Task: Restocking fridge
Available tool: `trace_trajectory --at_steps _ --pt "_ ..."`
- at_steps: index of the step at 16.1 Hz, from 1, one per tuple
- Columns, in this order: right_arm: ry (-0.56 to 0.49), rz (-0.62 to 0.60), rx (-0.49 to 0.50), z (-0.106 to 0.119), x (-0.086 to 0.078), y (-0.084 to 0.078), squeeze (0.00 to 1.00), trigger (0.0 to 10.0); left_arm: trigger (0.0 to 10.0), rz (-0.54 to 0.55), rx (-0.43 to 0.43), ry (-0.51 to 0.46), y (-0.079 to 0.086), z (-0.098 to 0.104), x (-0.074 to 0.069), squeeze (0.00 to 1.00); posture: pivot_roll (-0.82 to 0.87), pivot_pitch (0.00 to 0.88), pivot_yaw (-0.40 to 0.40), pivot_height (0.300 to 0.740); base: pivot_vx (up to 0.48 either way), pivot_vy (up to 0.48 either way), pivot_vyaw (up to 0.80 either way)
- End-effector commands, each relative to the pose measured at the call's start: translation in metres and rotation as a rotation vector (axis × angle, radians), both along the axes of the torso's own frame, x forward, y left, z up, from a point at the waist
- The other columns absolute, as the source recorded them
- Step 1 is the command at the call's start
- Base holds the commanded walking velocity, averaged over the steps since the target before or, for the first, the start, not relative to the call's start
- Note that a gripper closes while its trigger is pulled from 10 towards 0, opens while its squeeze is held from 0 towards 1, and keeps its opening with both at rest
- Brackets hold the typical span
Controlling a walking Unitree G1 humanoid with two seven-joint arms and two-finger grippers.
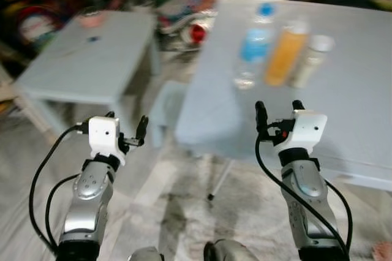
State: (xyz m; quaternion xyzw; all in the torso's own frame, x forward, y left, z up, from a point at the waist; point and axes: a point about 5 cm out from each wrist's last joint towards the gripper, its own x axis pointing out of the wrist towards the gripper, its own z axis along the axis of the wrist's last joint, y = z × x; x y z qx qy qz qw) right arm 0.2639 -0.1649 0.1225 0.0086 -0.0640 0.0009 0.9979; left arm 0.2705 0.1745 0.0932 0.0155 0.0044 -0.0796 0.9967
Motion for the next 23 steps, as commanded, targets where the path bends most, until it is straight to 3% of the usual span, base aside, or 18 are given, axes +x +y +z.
trace_trajectory --at_steps 1,4,8,13,17,20,23 --pt "-0.008 0.003 0.0 0.004 0.001 0.002 0.0 10.0 10.0 0.015 -0.004 -0.009 0.004 0.002 0.0 0.0 -0.01 0.064 0.012 0.74 0.42 0.0 -0.8" --pt "0.004 0.009 -0.003 0.001 -0.008 0.003 0.0 10.0 10.0 0.025 -0.012 -0.011 0.002 0.002 0.0 0.0 -0.01 0.071 0.007 0.74 0.395 0.0 -0.75" --pt "0.037 0.004 -0.033 -0.008 -0.02 -0.002 0.0 10.0 10.0 0.04 -0.017 -0.014 0.004 0.003 0.002 0.0 -0.03 0.09 0.011 0.74 0.0 0.0 0.0" --pt "0.046 0.041 -0.05 -0.01 -0.016 0.005 0.0 10.0 10.0 0.06 -0.014 -0.018 0.008 0.003 0.0 0.0 -0.02 0.103 0.002 0.74 0.0 0.0 0.0" --pt "-0.034 0.114 -0.114 0.009 0.002 0.013 0.0 10.0 10.0 0.051 -0.015 -0.012 0.004 0.002 0.0 0.0 -0.02 0.099 0.002 0.74 0.0 0.0 0.0" --pt "-0.091 0.157 -0.167 0.029 0.018 0.009 0.0 10.0 10.0 0.05 -0.016 -0.013 0.004 0.002 0.0 0.0 -0.01 0.098 -0.007 0.74 0.0 0.0 0.0" --pt "-0.108 0.196 -0.177 0.037 0.022 0.007 0.0 10.0 10.0 0.059 -0.016 -0.009 0.006 0.001 -0.003 0.0 -0.01 0.103 -0.007 0.74 0.0 0.0 0.0"
